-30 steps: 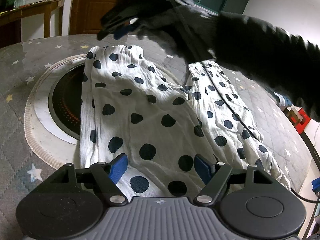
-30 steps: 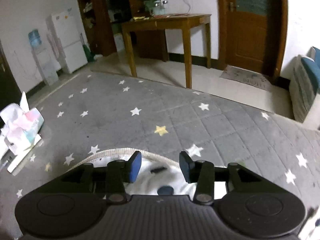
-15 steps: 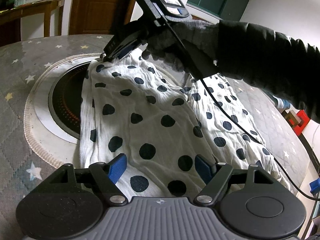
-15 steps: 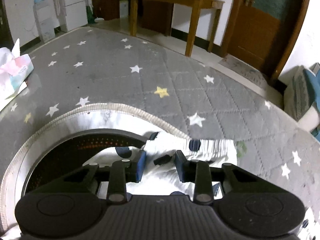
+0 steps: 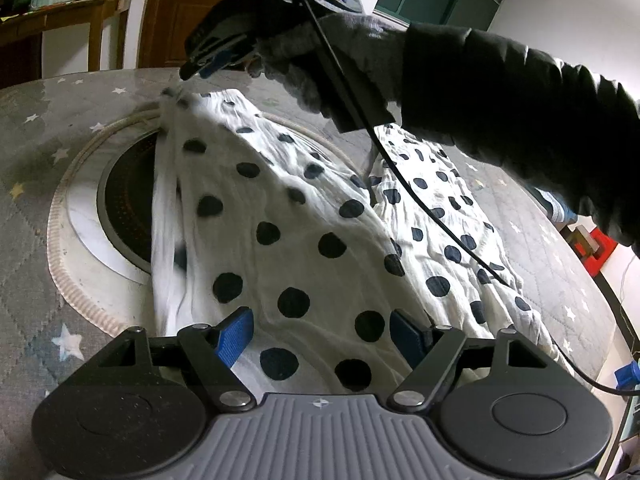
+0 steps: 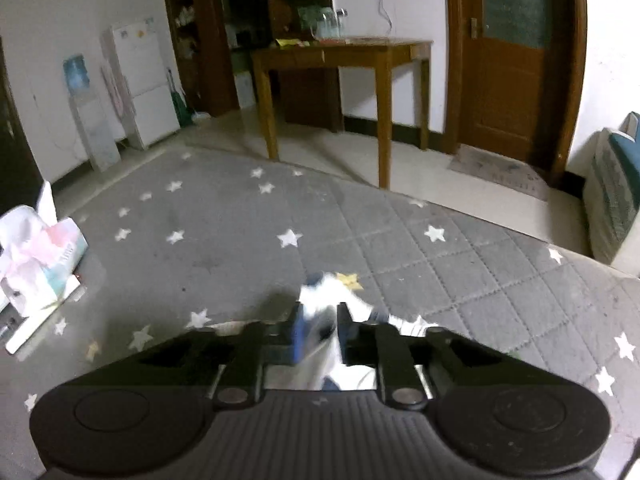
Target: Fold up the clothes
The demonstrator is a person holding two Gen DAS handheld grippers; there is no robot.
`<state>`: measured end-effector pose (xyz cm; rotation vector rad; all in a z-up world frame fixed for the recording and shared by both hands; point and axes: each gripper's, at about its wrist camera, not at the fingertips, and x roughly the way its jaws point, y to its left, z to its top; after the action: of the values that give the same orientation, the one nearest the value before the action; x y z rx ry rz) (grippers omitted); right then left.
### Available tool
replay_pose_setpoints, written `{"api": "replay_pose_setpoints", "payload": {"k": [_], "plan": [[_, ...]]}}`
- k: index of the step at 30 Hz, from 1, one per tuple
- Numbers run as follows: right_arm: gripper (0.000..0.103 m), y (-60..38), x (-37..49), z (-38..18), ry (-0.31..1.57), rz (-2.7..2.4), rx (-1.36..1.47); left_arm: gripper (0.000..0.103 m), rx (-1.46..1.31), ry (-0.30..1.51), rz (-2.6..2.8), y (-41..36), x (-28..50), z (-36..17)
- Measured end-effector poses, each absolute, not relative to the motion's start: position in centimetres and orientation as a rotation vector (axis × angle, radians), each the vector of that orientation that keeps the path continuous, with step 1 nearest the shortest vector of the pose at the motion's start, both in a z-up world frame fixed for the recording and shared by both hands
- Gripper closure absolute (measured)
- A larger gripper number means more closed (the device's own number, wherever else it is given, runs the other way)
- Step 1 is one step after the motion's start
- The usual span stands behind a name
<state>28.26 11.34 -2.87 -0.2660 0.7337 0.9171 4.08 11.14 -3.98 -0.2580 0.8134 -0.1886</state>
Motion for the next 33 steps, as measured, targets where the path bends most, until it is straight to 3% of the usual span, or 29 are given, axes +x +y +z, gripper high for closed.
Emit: {"api": "replay_pose_setpoints", "payload": {"k": [7, 11, 23, 33], "plan": [[0.082, 8.4, 28.3, -1.8, 0.790, 0.883, -0.363, 0.025, -0.250, 0.810, -0.178, 11.5, 3.8, -4.0], [0.068, 4.4, 27.2, -0.8, 0.800, 0.859, -0.420, 0.025, -0.243, 0.806, -0.164, 11.8, 3.6, -3.8], [0.067, -13.2, 21.9, -2.7, 0.872, 0.687, -0.267, 0.026, -0.195, 0.801, -0.089, 11.6, 2.9, -3.7], [0.067, -19.3, 17.5, -5.0, 0.832, 0.632, -0.307, 0.027, -0.098, 0.820, 0.026, 10.9, 3.1, -3.8]]}}
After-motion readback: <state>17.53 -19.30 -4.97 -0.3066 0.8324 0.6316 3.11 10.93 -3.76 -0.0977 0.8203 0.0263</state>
